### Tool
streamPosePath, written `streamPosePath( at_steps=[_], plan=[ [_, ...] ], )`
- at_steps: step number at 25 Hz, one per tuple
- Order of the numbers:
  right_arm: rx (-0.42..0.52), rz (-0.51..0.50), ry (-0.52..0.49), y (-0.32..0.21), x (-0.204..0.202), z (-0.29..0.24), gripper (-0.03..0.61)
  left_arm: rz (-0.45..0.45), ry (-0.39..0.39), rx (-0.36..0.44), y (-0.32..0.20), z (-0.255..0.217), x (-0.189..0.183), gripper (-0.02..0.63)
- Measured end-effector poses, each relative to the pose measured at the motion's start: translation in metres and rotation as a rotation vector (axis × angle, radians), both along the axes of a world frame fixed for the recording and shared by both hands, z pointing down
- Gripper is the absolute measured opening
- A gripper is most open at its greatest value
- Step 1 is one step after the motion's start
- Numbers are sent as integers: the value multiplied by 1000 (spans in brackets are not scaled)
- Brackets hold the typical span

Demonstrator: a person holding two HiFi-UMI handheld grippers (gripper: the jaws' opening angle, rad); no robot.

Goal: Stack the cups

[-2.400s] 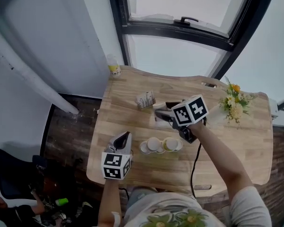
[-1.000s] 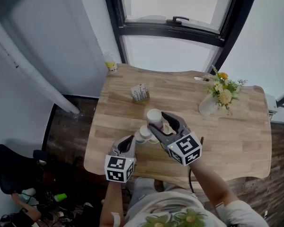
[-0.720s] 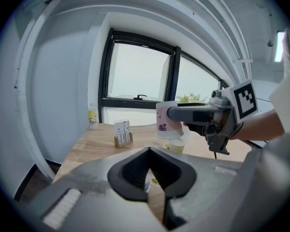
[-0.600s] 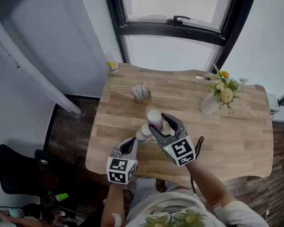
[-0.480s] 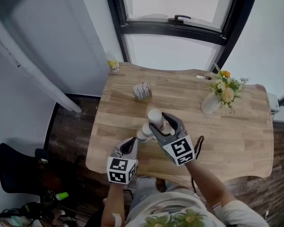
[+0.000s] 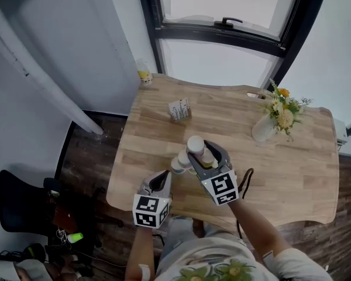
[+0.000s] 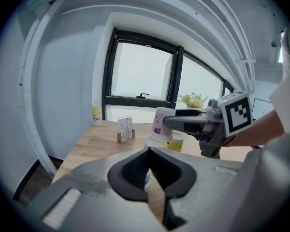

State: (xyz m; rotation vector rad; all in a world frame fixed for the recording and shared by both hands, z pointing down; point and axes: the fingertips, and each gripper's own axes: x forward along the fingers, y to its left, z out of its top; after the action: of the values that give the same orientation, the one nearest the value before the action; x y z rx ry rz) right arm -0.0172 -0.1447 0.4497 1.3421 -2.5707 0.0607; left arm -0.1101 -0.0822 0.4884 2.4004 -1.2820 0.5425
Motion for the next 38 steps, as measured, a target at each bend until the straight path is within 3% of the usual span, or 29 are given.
streamPosePath(
  at_steps=[17,30,38],
  plan=[
    [9,-15,31,16,1,1,249,-9,0,6,5,-2,4,6],
    [-60,-21,31,40,12,7,279,-1,12,14,7,-8,11,6],
    [-84,27,7,64,35,4,114,39,24,32,12,-15,34,6]
  ],
)
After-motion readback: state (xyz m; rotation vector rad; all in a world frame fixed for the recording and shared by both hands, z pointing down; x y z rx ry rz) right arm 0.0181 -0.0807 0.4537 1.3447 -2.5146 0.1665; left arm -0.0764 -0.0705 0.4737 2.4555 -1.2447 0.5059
